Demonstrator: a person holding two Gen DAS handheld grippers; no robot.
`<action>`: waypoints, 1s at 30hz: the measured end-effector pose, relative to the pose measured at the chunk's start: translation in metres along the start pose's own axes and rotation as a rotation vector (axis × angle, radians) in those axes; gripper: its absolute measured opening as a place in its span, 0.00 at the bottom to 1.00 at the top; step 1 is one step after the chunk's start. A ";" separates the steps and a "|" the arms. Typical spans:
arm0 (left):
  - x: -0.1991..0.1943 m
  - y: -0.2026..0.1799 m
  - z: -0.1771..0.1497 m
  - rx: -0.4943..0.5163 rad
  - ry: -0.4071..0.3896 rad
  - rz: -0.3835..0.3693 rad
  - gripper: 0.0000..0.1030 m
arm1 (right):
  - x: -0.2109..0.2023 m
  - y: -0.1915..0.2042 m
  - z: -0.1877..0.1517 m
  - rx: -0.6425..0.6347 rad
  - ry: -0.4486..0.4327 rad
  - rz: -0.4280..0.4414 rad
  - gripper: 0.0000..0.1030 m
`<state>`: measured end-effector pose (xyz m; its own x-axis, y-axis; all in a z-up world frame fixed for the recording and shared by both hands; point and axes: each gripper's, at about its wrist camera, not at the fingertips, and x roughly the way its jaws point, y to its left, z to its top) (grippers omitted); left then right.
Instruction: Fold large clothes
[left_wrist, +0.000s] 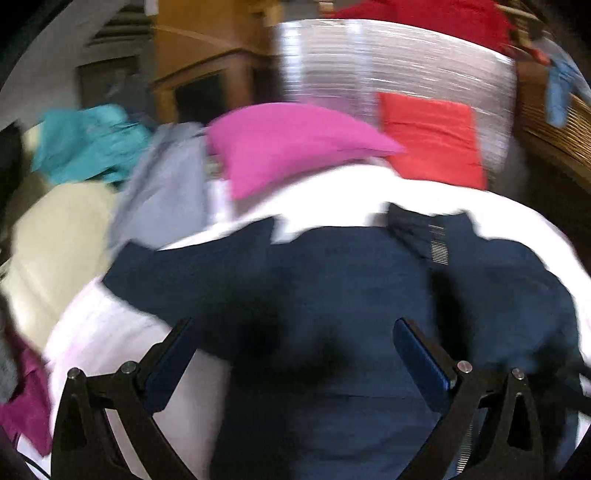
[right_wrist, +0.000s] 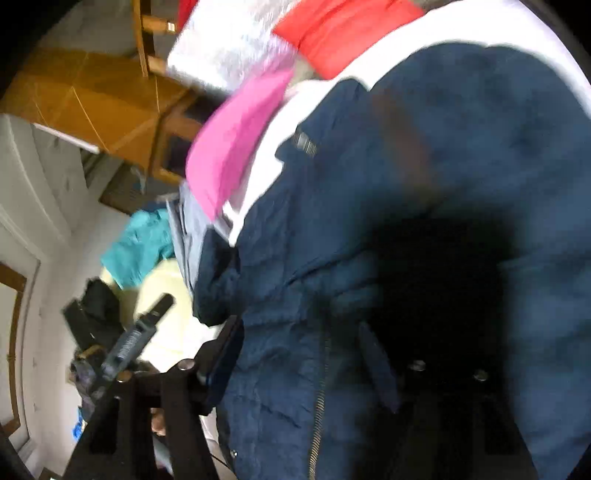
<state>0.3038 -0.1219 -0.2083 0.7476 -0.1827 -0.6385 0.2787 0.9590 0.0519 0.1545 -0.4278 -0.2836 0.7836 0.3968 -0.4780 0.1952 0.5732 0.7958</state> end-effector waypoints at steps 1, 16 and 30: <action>0.004 -0.012 0.000 0.010 0.014 -0.053 1.00 | -0.011 -0.007 0.005 0.023 -0.050 -0.016 0.67; 0.047 -0.158 -0.007 0.176 0.039 -0.261 1.00 | -0.046 -0.086 0.089 0.226 -0.199 -0.325 0.48; 0.077 -0.168 0.008 0.147 0.143 -0.371 0.17 | -0.022 -0.083 0.087 0.171 -0.134 -0.360 0.38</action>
<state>0.3195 -0.2992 -0.2597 0.4919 -0.4681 -0.7342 0.6039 0.7908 -0.0996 0.1724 -0.5459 -0.3067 0.7148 0.0897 -0.6936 0.5569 0.5270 0.6420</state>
